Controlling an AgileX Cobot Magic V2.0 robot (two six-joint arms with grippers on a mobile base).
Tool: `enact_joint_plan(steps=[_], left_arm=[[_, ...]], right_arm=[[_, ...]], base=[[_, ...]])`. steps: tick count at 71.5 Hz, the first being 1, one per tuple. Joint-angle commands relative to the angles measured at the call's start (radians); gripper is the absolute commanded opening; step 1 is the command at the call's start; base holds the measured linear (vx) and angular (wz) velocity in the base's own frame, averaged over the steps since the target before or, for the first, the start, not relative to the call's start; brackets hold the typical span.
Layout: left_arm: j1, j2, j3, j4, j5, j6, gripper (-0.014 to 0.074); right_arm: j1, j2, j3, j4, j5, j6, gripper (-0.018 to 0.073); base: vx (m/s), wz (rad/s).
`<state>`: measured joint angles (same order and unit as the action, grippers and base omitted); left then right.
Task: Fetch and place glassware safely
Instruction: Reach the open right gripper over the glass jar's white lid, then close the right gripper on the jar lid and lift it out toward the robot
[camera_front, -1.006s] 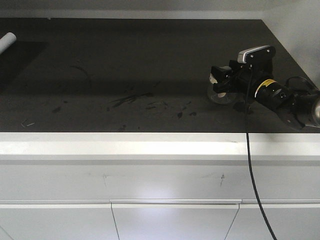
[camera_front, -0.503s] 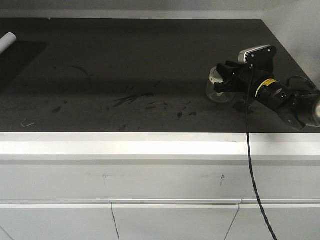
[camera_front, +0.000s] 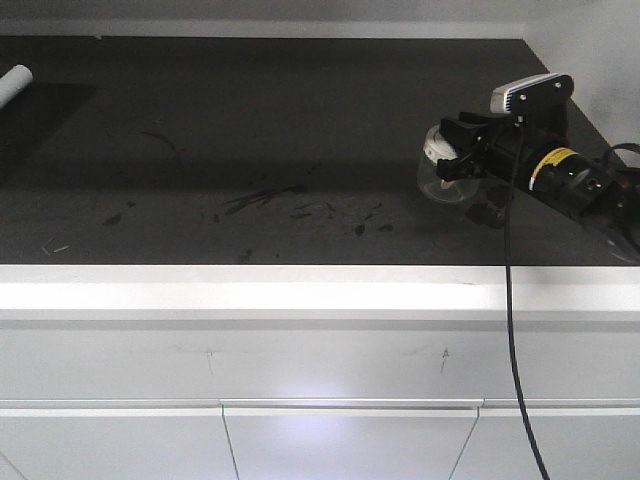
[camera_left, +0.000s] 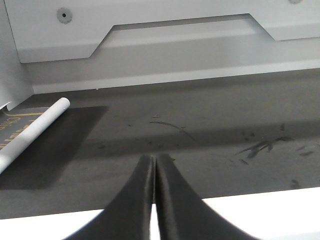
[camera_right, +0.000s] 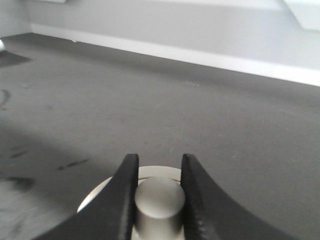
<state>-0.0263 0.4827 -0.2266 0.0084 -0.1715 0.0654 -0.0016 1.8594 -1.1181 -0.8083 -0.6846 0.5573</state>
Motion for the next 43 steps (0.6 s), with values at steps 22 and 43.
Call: enact_joint_plan(steps=[22, 43], left_arm=[[0.0, 0.001, -0.029, -0.008, -0.071, -0.008, -0.0007], [0.0, 0.001, -0.029, -0.008, -0.071, -0.008, -0.0007]], right_arm=[[-0.001, -0.404, 0.274, 0.026, -0.07, -0.026, -0.0003], [0.129, -0.642, 0.438, 0.026, -0.059, -0.026, -0.0003]], base=[[0.0, 0.0], [0.0, 0.0]])
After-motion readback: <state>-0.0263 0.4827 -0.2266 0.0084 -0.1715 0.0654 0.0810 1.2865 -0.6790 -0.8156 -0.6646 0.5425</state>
